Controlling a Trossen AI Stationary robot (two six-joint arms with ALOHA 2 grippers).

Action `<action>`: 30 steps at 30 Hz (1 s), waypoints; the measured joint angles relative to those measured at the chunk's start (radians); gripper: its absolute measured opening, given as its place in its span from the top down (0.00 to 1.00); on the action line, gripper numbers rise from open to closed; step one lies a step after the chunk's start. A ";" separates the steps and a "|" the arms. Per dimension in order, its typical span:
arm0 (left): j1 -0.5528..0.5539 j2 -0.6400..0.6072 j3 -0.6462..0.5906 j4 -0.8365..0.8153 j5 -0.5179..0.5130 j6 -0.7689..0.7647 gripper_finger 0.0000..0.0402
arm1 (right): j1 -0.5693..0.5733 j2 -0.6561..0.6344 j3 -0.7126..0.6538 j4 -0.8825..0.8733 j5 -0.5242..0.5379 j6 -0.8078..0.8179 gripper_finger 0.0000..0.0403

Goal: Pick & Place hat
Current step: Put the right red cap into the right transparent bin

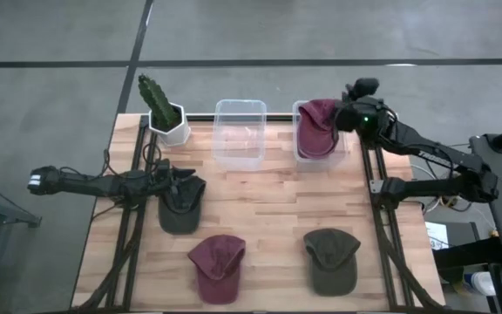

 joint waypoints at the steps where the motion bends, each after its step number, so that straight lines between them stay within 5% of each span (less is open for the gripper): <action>1: 0.000 0.000 0.000 0.000 0.000 0.000 0.61 | 0.013 0.015 0.001 0.056 0.038 0.006 0.70; 5: 0.000 0.000 0.000 0.000 0.000 0.017 0.61 | 0.061 0.090 0.082 0.032 0.089 0.051 0.74; 9: 0.000 0.000 0.000 0.000 0.000 0.036 0.61 | 0.060 0.179 0.259 -0.206 0.089 0.322 0.78; 16: 0.000 0.000 0.000 0.000 -0.004 0.037 0.61 | 0.045 0.373 0.625 -0.668 -0.169 0.751 0.87; 24: 0.000 0.000 0.000 0.000 -0.004 0.037 0.61 | -0.027 0.573 0.851 -0.927 -0.404 0.875 0.88; 30: 0.000 0.000 0.000 0.000 -0.003 0.037 0.61 | -0.094 0.635 0.868 -0.913 -0.528 0.891 0.88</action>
